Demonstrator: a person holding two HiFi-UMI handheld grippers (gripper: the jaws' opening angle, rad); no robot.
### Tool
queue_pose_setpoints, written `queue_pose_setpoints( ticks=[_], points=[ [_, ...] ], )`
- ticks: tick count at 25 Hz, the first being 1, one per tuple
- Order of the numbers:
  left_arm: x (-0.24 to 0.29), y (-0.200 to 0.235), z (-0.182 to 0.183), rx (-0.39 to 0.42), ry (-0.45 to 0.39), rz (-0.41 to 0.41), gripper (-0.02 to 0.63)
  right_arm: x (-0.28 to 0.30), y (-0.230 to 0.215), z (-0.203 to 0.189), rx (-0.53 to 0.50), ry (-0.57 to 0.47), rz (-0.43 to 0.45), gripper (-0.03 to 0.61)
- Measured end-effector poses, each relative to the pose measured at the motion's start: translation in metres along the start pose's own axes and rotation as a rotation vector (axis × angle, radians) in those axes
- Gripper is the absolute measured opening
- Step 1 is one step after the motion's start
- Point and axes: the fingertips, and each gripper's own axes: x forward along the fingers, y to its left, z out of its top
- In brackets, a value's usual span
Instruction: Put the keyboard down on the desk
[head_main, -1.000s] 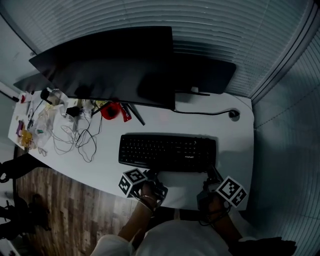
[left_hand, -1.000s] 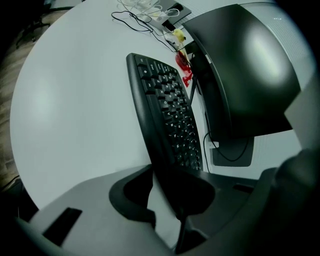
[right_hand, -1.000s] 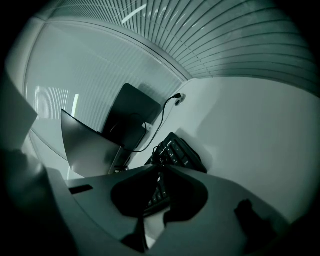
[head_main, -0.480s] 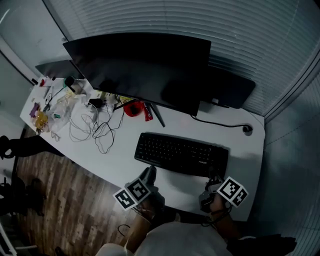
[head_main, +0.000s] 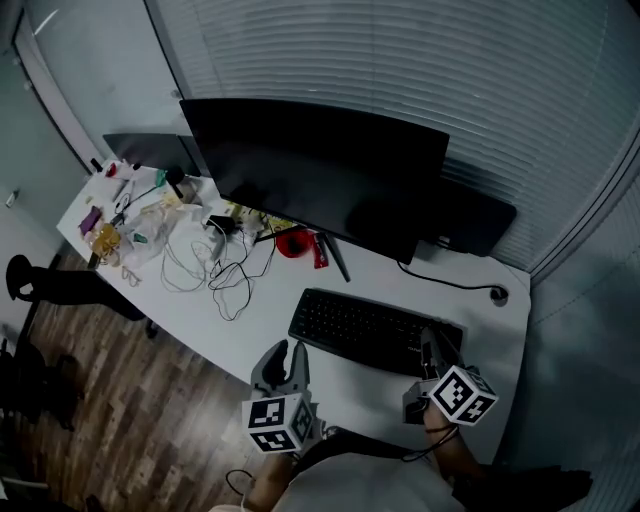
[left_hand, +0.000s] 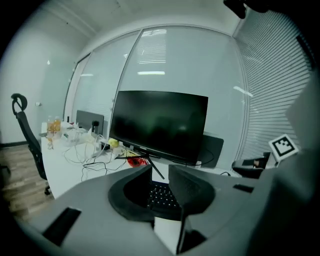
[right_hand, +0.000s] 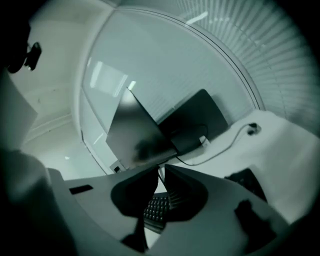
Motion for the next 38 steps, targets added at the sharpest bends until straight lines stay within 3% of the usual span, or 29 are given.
queue_pose_setpoints(
  ticks=[5, 9, 11, 15, 18, 25, 38],
  points=[
    [-0.014, 0.007, 0.006, 0.022, -0.038, 0.018, 0.076, -0.008, 0.039, 0.031, -0.326, -0.089, 0.026, 0.055],
    [-0.016, 0.011, 0.013, 0.057, -0.060, 0.028, 0.041, -0.026, 0.047, 0.055, -0.575, -0.203, -0.052, 0.055],
    [-0.015, 0.009, 0.017, 0.065, -0.068, 0.014, 0.037, -0.037, 0.045, 0.066, -0.625, -0.249, -0.091, 0.055],
    [-0.013, -0.002, 0.027, 0.105, -0.089, -0.037, 0.021, -0.055, 0.037, 0.072, -0.610, -0.261, -0.138, 0.055],
    [-0.011, -0.009, 0.034, 0.066, -0.107, -0.077, 0.014, -0.067, 0.028, 0.072, -0.604, -0.251, -0.183, 0.049],
    [-0.005, -0.007, 0.038, 0.059, -0.099, -0.079, 0.014, -0.089, 0.005, 0.073, -0.570, -0.243, -0.273, 0.041],
    [0.010, -0.013, 0.034, 0.069, -0.084, -0.101, 0.014, -0.094, -0.016, 0.061, -0.561, -0.181, -0.325, 0.032]
  ],
)
